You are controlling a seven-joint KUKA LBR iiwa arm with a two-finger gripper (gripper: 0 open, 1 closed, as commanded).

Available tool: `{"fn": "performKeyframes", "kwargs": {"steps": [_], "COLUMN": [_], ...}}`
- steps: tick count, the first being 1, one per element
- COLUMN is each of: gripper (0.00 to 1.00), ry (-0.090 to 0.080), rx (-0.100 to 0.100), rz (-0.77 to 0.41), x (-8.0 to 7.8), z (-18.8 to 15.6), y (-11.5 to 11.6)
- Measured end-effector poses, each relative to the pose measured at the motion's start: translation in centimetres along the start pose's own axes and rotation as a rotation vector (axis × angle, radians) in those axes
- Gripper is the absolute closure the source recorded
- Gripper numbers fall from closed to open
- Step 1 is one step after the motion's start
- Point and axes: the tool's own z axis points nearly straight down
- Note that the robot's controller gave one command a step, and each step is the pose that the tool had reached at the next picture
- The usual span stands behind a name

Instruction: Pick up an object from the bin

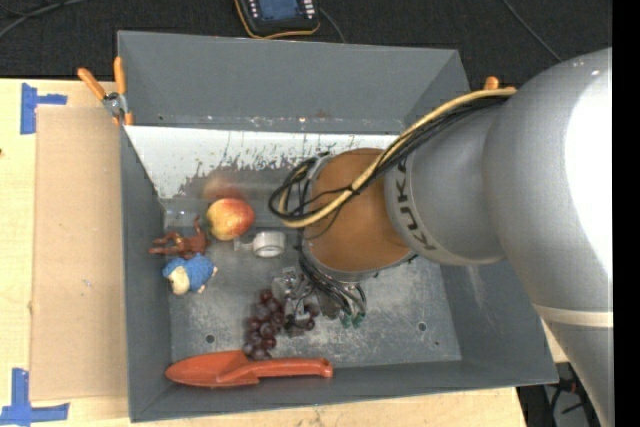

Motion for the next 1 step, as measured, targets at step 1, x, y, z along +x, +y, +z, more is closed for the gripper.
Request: {"fn": "performKeyframes", "kwargs": {"steps": [1], "gripper": [1.0], "ry": [0.005], "rx": [0.0], "rz": [0.0], "x": [0.17], "z": [-1.46], "y": [-0.01]}}
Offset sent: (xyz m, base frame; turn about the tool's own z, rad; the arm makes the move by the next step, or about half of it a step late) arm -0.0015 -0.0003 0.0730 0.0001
